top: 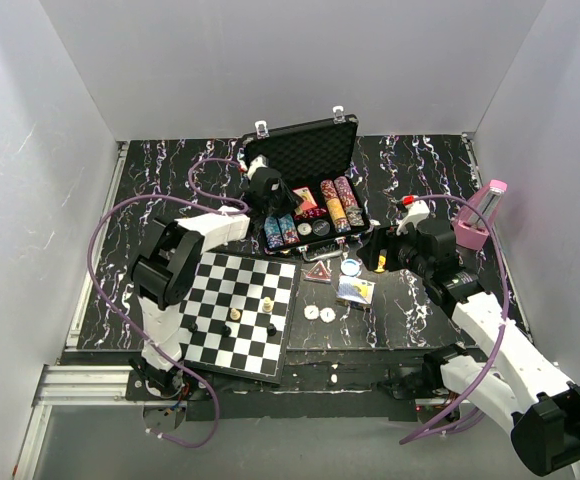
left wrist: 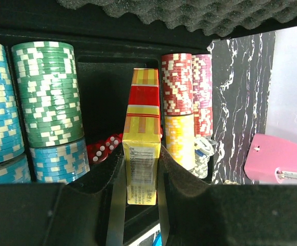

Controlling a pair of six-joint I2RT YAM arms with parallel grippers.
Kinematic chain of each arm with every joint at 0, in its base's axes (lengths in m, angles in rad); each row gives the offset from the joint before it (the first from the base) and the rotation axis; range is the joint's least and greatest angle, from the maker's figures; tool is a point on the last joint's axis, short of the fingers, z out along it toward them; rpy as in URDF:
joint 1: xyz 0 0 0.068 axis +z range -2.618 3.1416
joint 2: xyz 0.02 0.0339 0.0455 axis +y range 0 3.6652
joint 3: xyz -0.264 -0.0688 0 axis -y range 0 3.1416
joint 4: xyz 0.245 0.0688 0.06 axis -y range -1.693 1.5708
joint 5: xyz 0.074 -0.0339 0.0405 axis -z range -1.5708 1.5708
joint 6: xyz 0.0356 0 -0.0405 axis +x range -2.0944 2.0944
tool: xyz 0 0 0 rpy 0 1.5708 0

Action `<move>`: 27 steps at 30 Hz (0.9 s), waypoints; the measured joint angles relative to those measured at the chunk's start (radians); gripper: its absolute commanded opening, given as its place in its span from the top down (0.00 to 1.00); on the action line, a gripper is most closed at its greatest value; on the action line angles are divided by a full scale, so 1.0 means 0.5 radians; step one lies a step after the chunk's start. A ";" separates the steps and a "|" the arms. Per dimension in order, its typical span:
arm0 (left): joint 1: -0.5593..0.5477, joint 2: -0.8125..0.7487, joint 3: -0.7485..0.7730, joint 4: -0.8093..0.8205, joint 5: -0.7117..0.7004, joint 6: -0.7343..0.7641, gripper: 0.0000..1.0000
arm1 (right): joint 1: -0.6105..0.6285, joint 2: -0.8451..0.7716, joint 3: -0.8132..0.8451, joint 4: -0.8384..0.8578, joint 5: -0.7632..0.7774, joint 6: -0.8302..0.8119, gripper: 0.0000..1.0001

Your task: Pack up texas hold em set

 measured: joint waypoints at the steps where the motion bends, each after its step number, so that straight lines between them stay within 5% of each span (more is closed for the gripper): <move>1: 0.002 0.006 0.000 -0.009 -0.007 -0.008 1.00 | 0.000 -0.001 0.000 0.000 0.000 0.000 0.15; 27: 0.117 0.320 0.607 -0.585 0.253 0.028 1.00 | 0.000 -0.015 -0.076 -0.002 -0.005 0.020 0.15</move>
